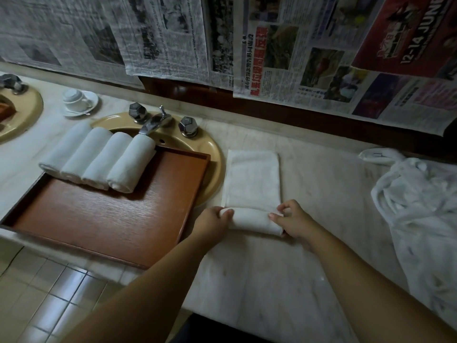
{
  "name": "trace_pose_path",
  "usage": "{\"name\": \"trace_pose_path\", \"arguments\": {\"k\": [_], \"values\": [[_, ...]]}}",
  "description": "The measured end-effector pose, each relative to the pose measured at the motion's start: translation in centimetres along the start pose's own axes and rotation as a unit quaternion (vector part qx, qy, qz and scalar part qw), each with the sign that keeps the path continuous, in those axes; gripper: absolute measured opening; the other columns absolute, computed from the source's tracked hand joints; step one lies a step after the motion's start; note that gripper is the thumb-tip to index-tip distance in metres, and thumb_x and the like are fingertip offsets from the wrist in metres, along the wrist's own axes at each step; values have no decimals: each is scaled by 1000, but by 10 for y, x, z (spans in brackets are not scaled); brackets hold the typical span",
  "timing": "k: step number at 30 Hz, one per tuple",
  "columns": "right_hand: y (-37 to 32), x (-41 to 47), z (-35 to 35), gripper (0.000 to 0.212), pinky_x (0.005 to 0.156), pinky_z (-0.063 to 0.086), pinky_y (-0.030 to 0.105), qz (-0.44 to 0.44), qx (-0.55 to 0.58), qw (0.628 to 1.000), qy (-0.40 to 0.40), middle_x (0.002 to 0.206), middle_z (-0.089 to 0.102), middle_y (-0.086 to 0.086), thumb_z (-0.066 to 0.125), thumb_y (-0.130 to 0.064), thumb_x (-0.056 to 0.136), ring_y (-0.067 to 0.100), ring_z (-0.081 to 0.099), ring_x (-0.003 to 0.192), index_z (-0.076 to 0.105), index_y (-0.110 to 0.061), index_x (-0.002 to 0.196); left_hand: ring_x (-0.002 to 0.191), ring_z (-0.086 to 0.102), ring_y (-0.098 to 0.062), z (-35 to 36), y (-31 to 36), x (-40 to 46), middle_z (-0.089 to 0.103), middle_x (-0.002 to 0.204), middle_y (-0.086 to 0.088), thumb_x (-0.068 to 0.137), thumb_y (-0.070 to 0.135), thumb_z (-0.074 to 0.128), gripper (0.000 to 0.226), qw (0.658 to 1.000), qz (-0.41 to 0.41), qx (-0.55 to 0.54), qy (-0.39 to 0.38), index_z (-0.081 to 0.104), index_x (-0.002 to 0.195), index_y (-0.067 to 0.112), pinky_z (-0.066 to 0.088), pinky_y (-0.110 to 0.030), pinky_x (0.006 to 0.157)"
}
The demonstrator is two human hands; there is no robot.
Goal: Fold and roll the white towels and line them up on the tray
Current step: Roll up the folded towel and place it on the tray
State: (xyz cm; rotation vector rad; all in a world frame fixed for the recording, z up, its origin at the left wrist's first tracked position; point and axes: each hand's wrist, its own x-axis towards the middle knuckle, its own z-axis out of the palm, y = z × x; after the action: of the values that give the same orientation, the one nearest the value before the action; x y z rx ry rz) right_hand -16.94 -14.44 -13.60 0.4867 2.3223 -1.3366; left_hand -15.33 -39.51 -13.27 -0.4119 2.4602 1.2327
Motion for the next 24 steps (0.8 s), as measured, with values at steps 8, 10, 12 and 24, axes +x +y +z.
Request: {"name": "trace_pose_path", "arguments": {"k": [8, 10, 12, 24], "values": [[26, -31, 29, 11, 78, 52, 37, -337, -233, 877, 250, 94, 59, 3, 80, -20, 90, 24, 54, 88, 73, -14, 84, 93, 58, -14, 15, 3, -20, 64, 101, 8, 104, 37, 57, 8, 978, 120, 103, 135, 65, 102, 35, 50, -32, 72], [39, -41, 39, 20, 85, 56, 38, -365, -263, 858, 249, 107, 66, 7, 80, -22, 90, 27, 59, 99, 77, -8, 104, 105, 52, -23, 16, -7, -21, 64, 109, 5, 104, 35, 58, 15, 949, 187, 193, 167, 71, 104, 28, 45, -33, 75], [49, -47, 43, 48, 95, 56, 41, -357, -301, 856, 220, 124, 66, 11, 85, -27, 85, 30, 60, 112, 71, -4, 125, 111, 51, -28, 12, -12, -19, 62, 122, 2, 102, 36, 60, 17, 915, 255, 250, 189, 72, 104, 26, 50, -38, 81], [50, -26, 9, 52, 88, 49, 34, -279, -253, 922, 94, 113, 56, -5, 73, -52, 88, 19, 53, 103, 68, -27, 133, 113, 59, -18, -3, -20, -2, 66, 133, 9, 89, 68, 66, 54, 969, 180, 167, 6, 64, 136, 41, 50, -37, 101]]}}
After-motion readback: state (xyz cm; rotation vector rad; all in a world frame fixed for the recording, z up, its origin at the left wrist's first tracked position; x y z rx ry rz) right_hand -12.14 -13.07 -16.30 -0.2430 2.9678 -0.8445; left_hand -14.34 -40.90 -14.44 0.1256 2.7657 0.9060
